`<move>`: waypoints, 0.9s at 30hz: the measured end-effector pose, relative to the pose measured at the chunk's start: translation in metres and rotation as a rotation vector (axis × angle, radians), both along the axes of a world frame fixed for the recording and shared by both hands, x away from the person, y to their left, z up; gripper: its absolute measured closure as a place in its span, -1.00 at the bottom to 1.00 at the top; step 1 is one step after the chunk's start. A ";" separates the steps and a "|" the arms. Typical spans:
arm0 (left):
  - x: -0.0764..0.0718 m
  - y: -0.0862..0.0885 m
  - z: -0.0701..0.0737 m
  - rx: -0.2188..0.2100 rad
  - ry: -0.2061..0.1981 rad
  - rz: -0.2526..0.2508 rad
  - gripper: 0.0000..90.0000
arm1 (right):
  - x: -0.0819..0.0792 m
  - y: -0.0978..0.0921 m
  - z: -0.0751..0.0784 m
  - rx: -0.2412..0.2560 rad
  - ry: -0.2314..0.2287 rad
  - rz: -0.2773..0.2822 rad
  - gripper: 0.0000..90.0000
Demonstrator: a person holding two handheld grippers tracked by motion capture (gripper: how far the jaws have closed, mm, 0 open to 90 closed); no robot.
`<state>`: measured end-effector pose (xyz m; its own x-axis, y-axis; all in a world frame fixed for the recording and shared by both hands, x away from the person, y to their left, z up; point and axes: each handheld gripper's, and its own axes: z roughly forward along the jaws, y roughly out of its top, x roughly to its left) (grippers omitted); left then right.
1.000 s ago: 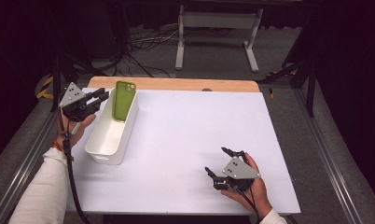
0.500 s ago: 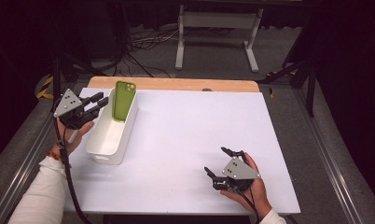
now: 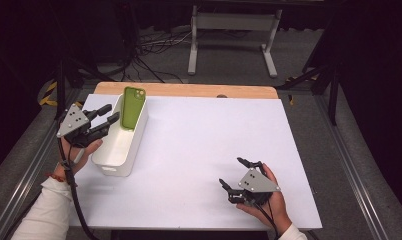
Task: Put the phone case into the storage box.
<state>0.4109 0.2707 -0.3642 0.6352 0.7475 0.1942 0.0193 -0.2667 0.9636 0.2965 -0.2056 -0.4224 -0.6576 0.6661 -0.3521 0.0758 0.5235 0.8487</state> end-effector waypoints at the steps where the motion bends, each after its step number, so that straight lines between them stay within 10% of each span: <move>1: -0.002 0.000 0.000 -0.003 -0.004 -0.004 0.30 | 0.000 0.000 0.000 0.000 -0.001 0.000 -0.59; 27: -0.037 -0.018 0.004 -0.014 -0.051 -0.053 -0.06 | -0.003 -0.002 0.003 0.010 -0.014 -0.004 -0.59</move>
<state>0.3740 0.2524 -0.3606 0.6635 0.7159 0.2174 -0.0442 -0.2526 0.9666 0.2939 -0.2074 -0.4194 -0.6498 0.6725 -0.3544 0.0661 0.5144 0.8550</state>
